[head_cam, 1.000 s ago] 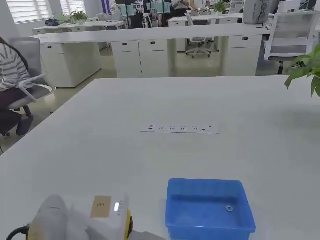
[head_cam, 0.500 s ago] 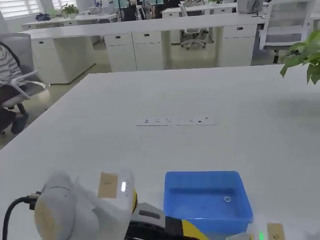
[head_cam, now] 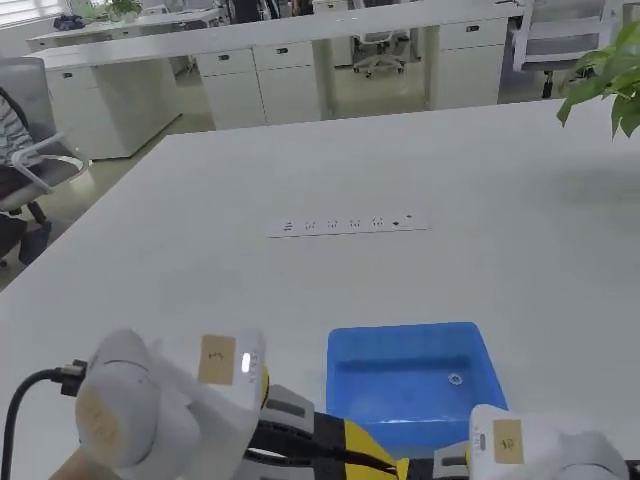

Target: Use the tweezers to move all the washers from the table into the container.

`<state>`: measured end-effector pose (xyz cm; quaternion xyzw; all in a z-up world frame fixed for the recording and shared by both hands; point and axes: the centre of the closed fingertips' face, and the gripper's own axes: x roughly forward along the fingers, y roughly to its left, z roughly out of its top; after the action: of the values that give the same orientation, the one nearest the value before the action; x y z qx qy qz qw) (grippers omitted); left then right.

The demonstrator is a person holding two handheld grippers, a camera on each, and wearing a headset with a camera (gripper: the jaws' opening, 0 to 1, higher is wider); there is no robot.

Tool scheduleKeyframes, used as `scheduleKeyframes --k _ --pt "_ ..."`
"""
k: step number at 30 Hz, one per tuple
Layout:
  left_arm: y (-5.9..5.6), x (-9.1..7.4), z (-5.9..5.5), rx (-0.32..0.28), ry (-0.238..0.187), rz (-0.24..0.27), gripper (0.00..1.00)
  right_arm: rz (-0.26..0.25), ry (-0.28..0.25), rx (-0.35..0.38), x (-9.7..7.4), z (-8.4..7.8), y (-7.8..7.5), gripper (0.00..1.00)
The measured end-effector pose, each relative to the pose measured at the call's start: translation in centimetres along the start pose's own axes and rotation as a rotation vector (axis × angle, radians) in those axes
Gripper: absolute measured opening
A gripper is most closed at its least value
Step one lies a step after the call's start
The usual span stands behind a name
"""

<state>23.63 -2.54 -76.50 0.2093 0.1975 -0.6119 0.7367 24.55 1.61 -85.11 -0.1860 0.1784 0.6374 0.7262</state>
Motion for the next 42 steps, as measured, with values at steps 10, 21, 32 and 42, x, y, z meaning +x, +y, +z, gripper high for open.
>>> scheduleKeyframes --k 10,21,32,42 --pt "0.4 0.2 -0.2 0.003 0.014 -0.020 0.00 0.002 -0.009 0.042 0.2 -0.4 -0.2 0.08" --pt "1.3 0.2 -0.2 -0.099 0.014 -0.041 0.00 0.028 -0.083 0.174 -1.4 1.6 -0.3 0.13" --pt "0.4 0.5 -0.4 -0.088 0.061 -0.104 0.00 0.059 -0.057 0.189 -1.4 1.5 0.2 0.11" --pt "1.2 0.7 -0.5 -0.199 0.012 -0.020 0.00 0.048 0.027 0.172 -1.2 1.1 -0.4 0.04"
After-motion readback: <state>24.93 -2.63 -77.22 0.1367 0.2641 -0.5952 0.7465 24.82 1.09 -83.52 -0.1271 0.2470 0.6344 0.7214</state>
